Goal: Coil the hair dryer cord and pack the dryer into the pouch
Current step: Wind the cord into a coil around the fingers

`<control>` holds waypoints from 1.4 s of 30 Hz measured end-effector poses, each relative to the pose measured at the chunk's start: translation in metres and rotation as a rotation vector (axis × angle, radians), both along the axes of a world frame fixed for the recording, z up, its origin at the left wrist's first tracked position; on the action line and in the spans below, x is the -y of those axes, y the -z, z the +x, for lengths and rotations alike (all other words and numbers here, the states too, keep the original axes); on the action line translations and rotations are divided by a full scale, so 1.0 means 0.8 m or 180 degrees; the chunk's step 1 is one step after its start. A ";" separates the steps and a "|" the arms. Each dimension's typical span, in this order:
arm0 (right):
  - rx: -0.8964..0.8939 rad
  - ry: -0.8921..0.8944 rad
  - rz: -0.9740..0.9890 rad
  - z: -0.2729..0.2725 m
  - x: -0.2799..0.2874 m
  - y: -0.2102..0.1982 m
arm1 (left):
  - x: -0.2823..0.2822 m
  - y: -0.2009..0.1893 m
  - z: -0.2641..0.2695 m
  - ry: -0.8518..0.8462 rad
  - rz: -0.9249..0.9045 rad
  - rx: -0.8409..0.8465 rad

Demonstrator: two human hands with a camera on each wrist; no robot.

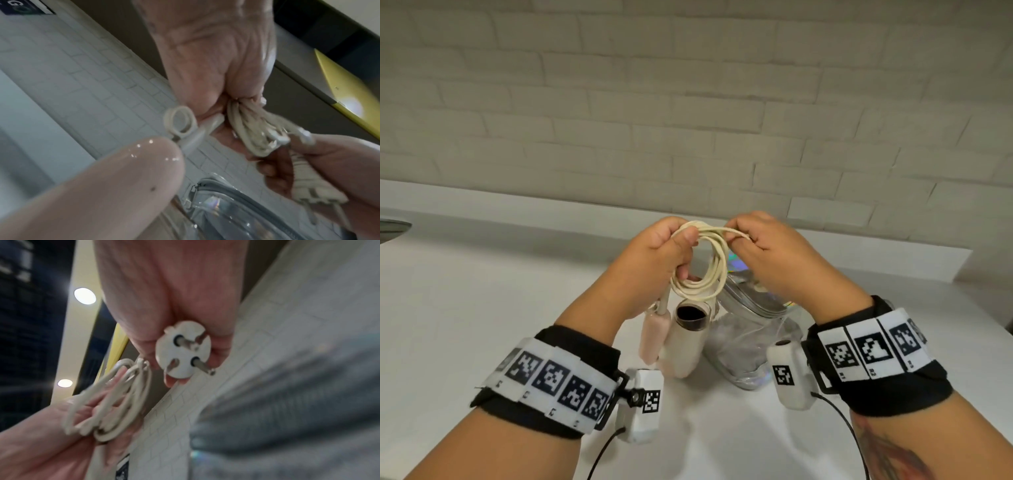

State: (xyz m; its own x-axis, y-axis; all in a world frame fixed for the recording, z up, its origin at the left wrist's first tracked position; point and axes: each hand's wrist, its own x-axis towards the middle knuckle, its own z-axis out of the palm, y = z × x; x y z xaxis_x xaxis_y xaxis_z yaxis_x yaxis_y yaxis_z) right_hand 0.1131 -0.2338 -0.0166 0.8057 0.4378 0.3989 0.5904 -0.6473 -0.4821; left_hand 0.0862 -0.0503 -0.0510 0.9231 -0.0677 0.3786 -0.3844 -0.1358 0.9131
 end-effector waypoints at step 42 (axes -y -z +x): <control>-0.3458 -0.1431 0.3394 -0.001 -0.018 0.030 | 0.007 -0.003 -0.004 -0.0070 -0.1237 -0.0331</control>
State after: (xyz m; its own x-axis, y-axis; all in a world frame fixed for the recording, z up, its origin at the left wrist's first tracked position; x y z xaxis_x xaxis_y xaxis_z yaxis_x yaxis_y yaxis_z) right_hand 0.1126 -0.2192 -0.0408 0.7871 0.6168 0.0108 -0.2813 0.3745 -0.8835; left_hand 0.0830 -0.0562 -0.0483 0.9574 0.0824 0.2767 -0.2882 0.2202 0.9319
